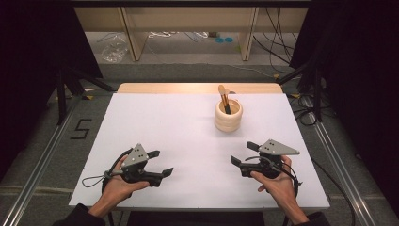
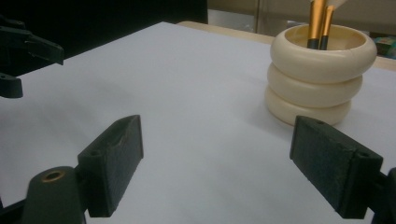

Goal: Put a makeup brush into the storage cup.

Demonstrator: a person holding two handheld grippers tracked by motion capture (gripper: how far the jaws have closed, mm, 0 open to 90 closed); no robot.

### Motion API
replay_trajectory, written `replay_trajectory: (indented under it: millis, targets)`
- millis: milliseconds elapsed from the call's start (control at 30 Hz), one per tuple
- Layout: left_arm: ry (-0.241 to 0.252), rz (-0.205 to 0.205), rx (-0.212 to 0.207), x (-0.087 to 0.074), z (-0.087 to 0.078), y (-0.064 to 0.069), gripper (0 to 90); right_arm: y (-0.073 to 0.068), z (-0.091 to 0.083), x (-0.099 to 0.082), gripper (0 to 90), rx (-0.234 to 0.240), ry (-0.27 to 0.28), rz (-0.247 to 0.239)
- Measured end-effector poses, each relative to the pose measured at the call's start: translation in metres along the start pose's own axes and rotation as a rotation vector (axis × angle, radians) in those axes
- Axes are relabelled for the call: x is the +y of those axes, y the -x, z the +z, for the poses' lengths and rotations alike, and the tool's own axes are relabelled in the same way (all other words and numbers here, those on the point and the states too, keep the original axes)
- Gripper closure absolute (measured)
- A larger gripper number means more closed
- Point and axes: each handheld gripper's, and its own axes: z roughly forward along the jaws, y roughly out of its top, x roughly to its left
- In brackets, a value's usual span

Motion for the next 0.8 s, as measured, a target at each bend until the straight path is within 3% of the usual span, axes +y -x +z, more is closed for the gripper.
replay_trajectory:
  millis: [33, 333, 433, 467, 500, 800]
  targets:
    - [0.000, 0.003, -0.001, 0.000, 0.000, 0.000, 20.6, 0.000, 0.002, -0.001, 18.1, 0.000, 0.028, -0.005]
    - [0.000, 0.002, -0.002, 0.000, 0.000, 0.000, 20.6, -0.002, -0.007, -0.009, 17.5, -0.013, 0.023, 0.021]
    - [0.001, 0.002, -0.002, 0.000, 0.000, 0.000, 20.6, -0.004, -0.009, -0.010, 17.5, -0.020, 0.022, 0.014]
    - [0.001, 0.002, -0.002, 0.000, 0.000, 0.000, 20.6, -0.003, -0.009, -0.010, 17.5, -0.035, 0.036, -0.010]
    - [0.001, 0.002, -0.002, 0.000, 0.000, 0.000, 20.6, -0.004, -0.009, -0.010, 17.5, -0.019, 0.022, 0.010]
    - [0.007, -0.002, -0.007, 0.000, 0.000, 0.000, 20.6, -0.005, -0.010, -0.010, 17.5, -0.030, 0.005, -0.004]
